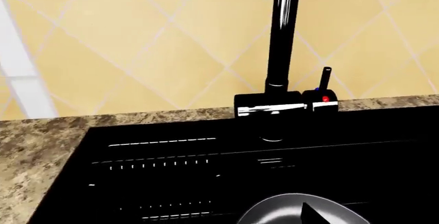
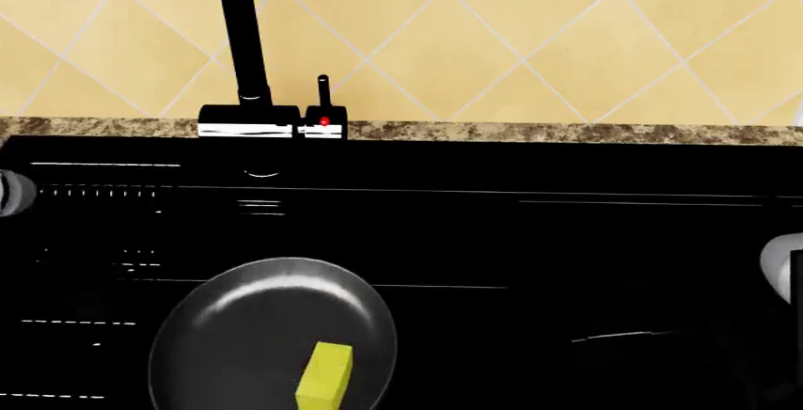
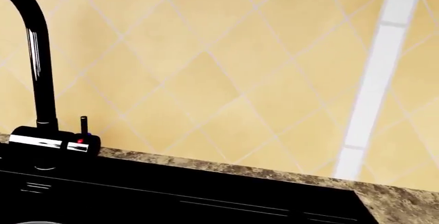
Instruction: Pick the pan and sponge and place them into the sink. Then turn on the water.
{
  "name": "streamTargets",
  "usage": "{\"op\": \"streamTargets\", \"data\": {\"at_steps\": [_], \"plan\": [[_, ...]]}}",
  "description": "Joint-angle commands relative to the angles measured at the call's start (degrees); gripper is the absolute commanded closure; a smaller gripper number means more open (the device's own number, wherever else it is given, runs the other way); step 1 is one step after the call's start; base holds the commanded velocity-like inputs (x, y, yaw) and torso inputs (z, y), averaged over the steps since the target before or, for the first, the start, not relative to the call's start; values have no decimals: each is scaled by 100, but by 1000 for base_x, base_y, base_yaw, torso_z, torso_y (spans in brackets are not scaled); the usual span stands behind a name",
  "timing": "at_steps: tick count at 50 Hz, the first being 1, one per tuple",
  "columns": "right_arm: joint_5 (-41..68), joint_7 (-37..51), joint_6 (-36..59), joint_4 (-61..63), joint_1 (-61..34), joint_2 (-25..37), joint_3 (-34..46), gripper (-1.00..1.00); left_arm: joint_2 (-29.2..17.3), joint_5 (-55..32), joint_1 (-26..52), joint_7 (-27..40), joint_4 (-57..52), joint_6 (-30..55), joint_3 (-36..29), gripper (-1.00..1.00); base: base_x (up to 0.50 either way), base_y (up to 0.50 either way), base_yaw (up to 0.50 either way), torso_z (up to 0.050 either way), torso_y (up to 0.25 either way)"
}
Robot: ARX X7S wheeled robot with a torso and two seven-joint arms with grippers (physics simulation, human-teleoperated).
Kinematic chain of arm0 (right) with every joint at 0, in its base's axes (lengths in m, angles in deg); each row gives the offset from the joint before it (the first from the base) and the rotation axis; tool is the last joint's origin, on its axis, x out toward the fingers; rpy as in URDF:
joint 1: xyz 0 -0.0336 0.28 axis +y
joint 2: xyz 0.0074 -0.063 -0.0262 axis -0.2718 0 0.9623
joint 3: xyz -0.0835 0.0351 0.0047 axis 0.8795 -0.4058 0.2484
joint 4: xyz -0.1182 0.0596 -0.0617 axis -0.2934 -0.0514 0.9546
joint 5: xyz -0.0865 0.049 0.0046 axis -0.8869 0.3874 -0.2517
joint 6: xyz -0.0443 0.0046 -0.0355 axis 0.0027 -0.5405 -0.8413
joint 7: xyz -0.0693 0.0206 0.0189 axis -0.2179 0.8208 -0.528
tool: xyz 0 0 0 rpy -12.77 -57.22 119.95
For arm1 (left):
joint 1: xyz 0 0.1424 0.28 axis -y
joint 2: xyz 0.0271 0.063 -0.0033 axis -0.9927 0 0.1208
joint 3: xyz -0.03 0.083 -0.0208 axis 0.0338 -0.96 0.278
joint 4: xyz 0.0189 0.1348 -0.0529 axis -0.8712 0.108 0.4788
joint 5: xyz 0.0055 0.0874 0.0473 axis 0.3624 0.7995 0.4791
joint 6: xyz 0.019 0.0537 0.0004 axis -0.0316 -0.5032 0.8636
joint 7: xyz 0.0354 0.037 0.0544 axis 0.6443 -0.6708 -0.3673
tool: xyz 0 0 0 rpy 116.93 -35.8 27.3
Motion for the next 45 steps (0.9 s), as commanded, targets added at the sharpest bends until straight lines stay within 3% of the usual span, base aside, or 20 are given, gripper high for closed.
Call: {"op": "streamTargets", "data": {"at_steps": [1, 6, 16, 45], "plan": [[-69, 66, 59, 12, -15, -2, -36, -100, -185, -74, -250, 400, -226, -21, 504, -100, 0, 0, 0, 0, 0], [-138, 110, 74, 1, -80, -33, -27, -100, -357, -210, -250, 375, -234, 36, 678, -100, 0, 26, 0, 0, 0], [-346, 31, -11, -88, -46, -180, 43, -100, -172, 9, -170, 413, -216, -18, 371, -100, 36, 219, 0, 0, 0], [-378, 25, -66, -47, 121, -202, 43, -100, -376, -80, -302, 220, -323, -21, 342, -100, 44, 187, 0, 0, 0]]}}
